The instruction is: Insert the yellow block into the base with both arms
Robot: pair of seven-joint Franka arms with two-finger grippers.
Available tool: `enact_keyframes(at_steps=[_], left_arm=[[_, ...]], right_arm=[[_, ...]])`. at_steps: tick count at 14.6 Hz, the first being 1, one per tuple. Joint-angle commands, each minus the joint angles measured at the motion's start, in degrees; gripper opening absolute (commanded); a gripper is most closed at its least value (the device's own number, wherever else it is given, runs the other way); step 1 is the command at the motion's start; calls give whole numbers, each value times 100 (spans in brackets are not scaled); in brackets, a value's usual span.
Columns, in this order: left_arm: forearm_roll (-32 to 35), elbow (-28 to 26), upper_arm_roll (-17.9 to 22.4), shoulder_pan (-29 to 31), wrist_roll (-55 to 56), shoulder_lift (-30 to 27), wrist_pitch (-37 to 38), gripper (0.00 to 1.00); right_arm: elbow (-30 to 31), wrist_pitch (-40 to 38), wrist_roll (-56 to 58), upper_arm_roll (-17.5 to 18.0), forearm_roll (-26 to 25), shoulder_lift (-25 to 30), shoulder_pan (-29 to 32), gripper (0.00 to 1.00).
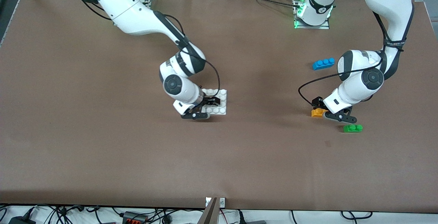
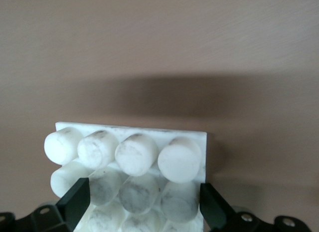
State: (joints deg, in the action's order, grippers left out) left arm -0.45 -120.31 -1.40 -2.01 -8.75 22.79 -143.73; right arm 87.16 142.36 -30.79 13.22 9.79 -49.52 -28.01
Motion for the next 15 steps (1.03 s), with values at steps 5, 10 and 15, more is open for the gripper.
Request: enact_keyframes(at_steps=[5,10,15], left_arm=[[62,-36,-19,69,-163,173,-261,100],[62,-62,-19,60,-163,199,-261,100],[54,-45,-27,60,-163,304,-410,100]], right_arm=[[-314,327,-138,-21,84,-375,-336,96],[-428,161,-146,-21,58,-59,-310,100],[-428,-1041,-50,-56,23,828,154,100]])
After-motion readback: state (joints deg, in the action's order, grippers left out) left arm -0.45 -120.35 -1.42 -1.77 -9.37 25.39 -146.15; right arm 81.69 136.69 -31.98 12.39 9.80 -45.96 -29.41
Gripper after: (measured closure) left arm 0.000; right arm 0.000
